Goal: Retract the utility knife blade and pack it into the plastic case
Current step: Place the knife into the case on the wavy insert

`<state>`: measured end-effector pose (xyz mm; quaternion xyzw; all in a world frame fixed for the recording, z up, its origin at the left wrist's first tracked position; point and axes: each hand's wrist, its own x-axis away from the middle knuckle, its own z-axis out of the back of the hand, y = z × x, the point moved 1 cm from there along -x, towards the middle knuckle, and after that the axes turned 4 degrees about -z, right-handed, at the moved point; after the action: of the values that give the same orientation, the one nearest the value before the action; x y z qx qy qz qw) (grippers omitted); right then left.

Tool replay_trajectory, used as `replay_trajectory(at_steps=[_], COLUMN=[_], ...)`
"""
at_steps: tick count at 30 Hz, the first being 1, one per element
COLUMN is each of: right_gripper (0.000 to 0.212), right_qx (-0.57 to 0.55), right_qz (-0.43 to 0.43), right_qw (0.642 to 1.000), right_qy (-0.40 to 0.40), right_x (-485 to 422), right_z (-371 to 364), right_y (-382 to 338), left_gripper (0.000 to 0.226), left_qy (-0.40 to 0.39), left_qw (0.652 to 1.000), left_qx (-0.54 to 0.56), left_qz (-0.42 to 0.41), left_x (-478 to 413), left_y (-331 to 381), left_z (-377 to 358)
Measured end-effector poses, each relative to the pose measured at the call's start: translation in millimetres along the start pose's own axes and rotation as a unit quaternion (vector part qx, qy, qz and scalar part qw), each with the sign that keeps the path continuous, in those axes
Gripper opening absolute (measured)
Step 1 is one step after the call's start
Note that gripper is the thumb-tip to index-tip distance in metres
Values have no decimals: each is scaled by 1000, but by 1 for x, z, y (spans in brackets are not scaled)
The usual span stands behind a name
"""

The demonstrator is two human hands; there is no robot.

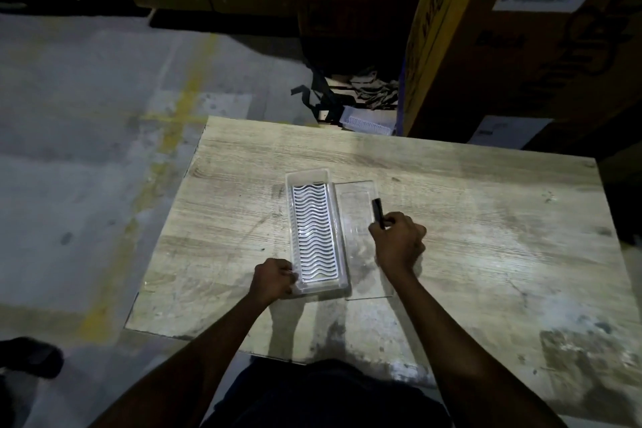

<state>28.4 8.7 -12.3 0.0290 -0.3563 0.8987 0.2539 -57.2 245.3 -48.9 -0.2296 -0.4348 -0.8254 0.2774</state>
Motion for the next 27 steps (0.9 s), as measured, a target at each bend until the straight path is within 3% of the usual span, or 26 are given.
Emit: replay_trajectory(at_steps=[5, 9, 16, 27], right_gripper=[27, 26, 26, 28], right_qx=[-27, 23, 166, 254], right_qz=[29, 47, 48, 15], right_qw=[999, 997, 984, 967], right_qy=[-35, -59, -36, -25], right_x=[29, 41, 51, 56], right_z=[-25, -51, -104, -141], right_y=[-59, -83, -67, -51], left_gripper=[25, 23, 18, 14], left_qy=[-60, -78, -91, -103], left_qw=[994, 987, 979, 979], left_qx=[-85, -115, -147, -126], left_qz=[-38, -78, -110, -121], left_x=[-2, -13, -24, -34], left_y=[8, 13, 11, 2], left_z=[14, 23, 20, 15])
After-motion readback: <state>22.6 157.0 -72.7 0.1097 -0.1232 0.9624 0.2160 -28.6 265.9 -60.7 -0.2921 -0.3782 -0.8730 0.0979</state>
